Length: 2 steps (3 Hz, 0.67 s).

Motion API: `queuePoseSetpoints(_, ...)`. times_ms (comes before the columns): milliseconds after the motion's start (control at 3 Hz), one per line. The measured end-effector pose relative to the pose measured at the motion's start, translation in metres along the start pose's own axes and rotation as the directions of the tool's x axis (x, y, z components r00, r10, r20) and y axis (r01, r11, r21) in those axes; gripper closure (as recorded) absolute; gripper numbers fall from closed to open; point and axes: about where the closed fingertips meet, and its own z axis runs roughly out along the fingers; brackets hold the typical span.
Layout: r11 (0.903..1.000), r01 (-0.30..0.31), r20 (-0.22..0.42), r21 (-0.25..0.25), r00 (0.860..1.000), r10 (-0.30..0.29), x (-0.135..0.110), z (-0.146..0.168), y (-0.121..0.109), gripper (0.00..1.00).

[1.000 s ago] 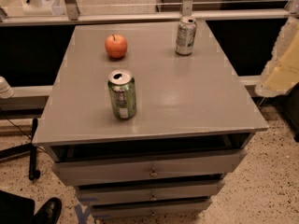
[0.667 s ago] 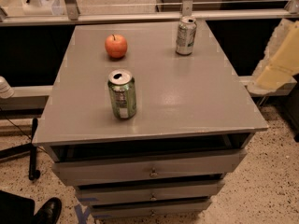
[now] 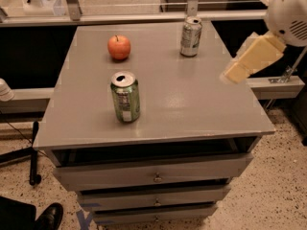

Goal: Knock 7up can over

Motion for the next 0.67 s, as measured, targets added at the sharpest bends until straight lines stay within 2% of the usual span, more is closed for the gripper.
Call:
queuePoseSetpoints(333,0.9929,-0.118,0.113,0.014,0.987,0.116,0.003,0.053,-0.025,0.0)
queuePoseSetpoints(667,0.9818,-0.189,0.226,0.014,0.957,0.181,-0.002,0.093,-0.045,0.0)
